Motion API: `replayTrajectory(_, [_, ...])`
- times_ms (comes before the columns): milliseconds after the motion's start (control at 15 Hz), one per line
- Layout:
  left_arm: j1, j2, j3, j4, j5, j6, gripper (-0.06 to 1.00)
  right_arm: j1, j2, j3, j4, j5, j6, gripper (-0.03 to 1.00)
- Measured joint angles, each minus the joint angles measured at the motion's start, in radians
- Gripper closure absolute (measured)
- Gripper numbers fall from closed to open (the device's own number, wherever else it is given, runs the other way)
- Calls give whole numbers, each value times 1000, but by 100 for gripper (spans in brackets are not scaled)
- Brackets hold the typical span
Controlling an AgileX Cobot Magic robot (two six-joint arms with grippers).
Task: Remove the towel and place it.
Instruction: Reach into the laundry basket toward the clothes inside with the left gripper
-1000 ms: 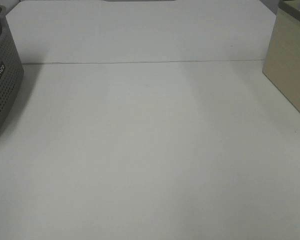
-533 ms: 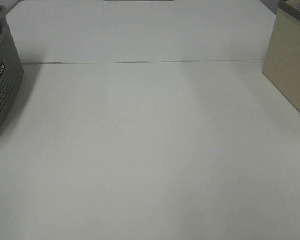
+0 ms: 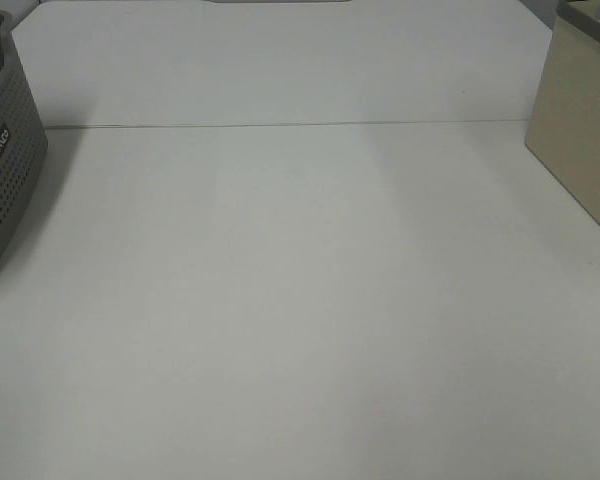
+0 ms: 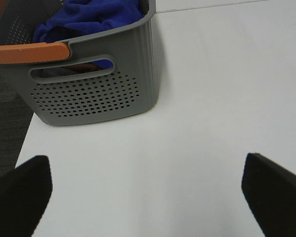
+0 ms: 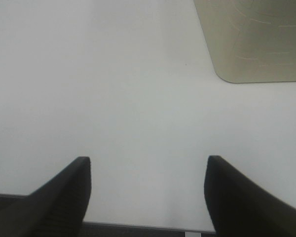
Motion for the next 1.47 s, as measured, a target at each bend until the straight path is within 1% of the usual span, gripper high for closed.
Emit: replayTrajectory(1467, [0,0,0,-7,0,0,-5,0,0,0,0,0,0,31])
